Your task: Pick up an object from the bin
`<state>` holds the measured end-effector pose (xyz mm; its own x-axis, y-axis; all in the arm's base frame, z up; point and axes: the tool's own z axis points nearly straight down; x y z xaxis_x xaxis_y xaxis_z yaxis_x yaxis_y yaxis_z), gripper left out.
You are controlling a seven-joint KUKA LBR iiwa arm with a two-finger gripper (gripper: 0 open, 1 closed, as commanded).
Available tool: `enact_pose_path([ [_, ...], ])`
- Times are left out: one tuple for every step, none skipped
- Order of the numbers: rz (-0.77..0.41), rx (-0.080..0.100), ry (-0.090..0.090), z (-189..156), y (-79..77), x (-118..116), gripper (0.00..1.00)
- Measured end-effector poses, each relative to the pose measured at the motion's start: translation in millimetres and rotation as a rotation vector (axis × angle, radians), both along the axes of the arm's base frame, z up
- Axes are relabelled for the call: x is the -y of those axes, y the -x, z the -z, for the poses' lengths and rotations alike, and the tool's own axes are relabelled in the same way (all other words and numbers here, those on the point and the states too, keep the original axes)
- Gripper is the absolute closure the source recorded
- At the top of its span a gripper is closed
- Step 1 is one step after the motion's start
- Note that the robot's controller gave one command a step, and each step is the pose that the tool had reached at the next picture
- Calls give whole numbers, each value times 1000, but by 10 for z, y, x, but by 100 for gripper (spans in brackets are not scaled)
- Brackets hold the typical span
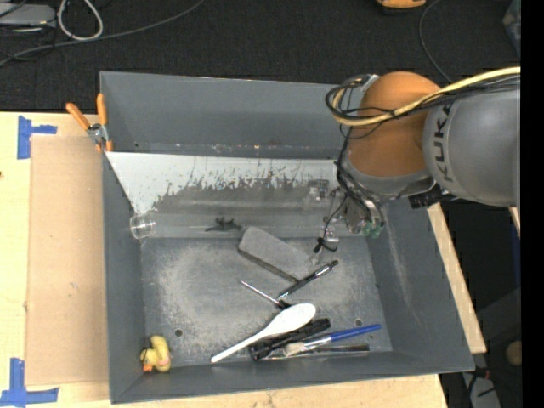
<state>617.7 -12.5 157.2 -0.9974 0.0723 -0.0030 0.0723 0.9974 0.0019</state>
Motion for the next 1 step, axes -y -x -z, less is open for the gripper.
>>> enact_pose_path([
  [0, 1, 0, 168, 6, -190, 0],
])
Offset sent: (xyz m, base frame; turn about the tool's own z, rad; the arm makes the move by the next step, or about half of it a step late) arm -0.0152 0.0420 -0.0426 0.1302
